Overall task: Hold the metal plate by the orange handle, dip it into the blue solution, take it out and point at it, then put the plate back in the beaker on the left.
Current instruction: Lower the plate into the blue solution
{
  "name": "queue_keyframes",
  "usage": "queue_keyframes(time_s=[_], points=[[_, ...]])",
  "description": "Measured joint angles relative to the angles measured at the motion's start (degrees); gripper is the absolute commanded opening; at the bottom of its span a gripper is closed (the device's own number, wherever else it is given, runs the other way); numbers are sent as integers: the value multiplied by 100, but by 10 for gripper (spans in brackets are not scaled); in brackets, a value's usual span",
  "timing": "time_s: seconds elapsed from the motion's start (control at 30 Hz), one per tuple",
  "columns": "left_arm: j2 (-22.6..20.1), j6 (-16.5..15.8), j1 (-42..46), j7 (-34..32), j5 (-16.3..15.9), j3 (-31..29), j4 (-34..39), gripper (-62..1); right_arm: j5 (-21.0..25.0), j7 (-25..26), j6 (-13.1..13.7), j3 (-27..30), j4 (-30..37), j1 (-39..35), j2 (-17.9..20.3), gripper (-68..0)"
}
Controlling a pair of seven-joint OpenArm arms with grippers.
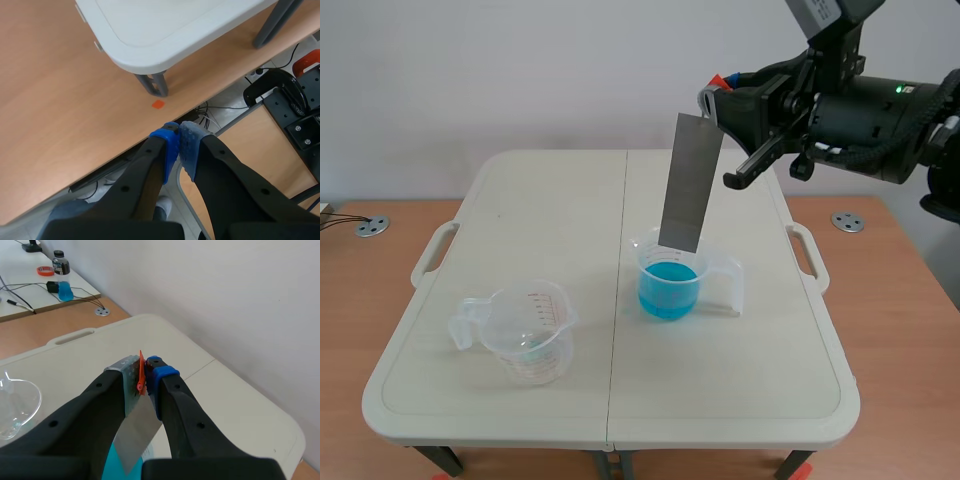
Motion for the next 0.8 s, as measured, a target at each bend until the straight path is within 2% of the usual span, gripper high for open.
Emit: queue_keyframes(time_s=[0.1, 0.2, 0.27, 0.43, 0.8], points=[[0, 0, 0, 0, 0, 0, -11, -594, -17, 168, -4, -13, -151, 0, 0, -662], [0, -2, -13, 0, 0, 0, -11, -594, -236, 245, -4, -90, -304, 0, -11, -662], [0, 0, -17, -2, -2, 0, -9, -594, -468, 293, -11, -103, -415, 0, -107, -662], [2, 0, -15, 0, 0, 0, -9, -594, -660, 592, -4, -111, -671, 2, -313, -662], [0, 0, -15, 0, 0, 0, -9, -594, -697, 1023, -11, -116, -1038, 4, -339, -662]])
